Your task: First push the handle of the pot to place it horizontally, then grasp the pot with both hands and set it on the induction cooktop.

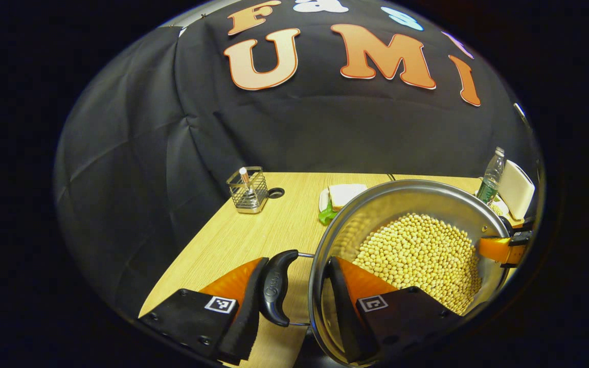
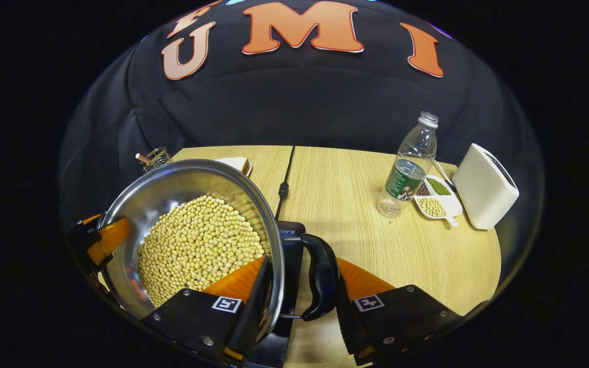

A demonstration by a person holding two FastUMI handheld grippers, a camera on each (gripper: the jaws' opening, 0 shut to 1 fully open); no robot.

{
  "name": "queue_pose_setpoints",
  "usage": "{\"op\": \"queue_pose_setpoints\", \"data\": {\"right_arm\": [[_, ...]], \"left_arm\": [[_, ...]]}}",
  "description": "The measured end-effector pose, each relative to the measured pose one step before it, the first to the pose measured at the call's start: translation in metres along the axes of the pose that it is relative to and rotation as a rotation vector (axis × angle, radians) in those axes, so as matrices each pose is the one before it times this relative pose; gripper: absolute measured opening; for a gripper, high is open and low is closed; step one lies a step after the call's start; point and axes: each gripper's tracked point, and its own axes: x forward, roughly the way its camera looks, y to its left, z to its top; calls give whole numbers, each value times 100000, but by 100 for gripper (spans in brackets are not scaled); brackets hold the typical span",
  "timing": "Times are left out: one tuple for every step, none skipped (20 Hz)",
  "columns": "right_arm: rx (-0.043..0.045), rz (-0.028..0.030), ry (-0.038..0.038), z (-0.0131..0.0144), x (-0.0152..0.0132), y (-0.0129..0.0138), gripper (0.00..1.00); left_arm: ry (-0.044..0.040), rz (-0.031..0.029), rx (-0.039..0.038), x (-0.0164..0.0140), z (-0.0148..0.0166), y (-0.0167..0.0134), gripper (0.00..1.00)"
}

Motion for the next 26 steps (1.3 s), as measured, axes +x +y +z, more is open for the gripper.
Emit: {"op": "queue_pose_setpoints", "data": {"right_arm": [[-14, -155, 398, -45, 34, -75, 65], [292, -204, 661, 26, -52, 15, 65], [141, 68, 628, -55, -84, 21, 65], [336, 54, 814, -15, -24, 75, 65], [123, 140, 279, 176, -180, 19, 66], [-2, 4, 159, 100, 22, -35, 66], [54, 233, 47, -95, 26, 71, 66], [-661, 123, 232, -77, 16, 7, 66], [-827, 314, -635, 311, -189, 14, 68], [-656, 230, -2445, 813, -289, -55, 69], [-1200, 567, -2455, 374, -629, -265, 71], [-980, 16, -2749, 671, -620, -391, 71], [-175, 136, -2601, 753, -856, -330, 71], [318, 934, -1949, 632, -783, -108, 71], [-247, -344, -2389, 648, -1032, -567, 72], [-692, -665, -2755, 676, -962, -617, 73], [-591, -776, -2929, 680, -850, -677, 73], [-277, -388, -3097, 615, -974, -607, 73], [41, -32, -2779, 721, -1034, -525, 74], [194, -247, -2897, 517, -926, -652, 75], [28, -547, -3499, 924, -1074, -855, 77], [-243, -637, -3408, 683, -1076, -811, 75], [-973, -619, -3703, 824, -952, -837, 79], [-1705, -963, -3304, 788, -1012, -951, 80], [-1661, -1360, -3061, 766, -994, -869, 81], [-1131, -1115, -3108, 684, -1002, -829, 81]], "left_arm": [[702, -370, -123, 123, -244, -140, 72], [430, -313, -161, 163, -145, -149, 72], [416, -207, -66, 103, -137, 6, 72], [340, -41, -360, 212, -35, -29, 72], [629, -136, 392, 86, -115, -159, 72], [339, -200, 93, 140, -13, -11, 73], [945, 280, 445, 103, -284, 66, 74], [596, 53, 121, 49, -21, -68, 73], [432, 279, -335, -16, -88, -47, 75], [-93, -180, -1304, 13, 75, -160, 77], [-807, -402, -636, -29, 101, 36, 77], [-619, -52, -369, -121, 194, -13, 79], [-533, 1255, 308, -294, 222, 331, 79], [-4678, 1506, 576, -448, 1498, 435, 77], [-6190, 2780, 1212, -357, 1533, 837, 80], [-6534, 6643, 3155, -173, 1904, 1693, 77], [-5770, 5321, 2189, -128, 1541, 1327, 78], [-4651, 1858, -326, -94, 1706, 865, 78], [-3663, -240, -1954, -477, 1151, -13, 86], [-2880, -587, -2437, -323, 1297, -319, 78], [-2632, -692, -1485, -257, 874, -367, 79], [-2086, -1011, -1409, -536, 1163, -432, 80], [-2229, -1370, -2319, -800, 1328, -531, 87], [-2382, -3030, -2909, -865, 1381, -993, 83], [-2152, -2407, -2719, -710, 1244, -1020, 87], [-2452, -1629, -1736, -1017, 1420, -1011, 83]]}}
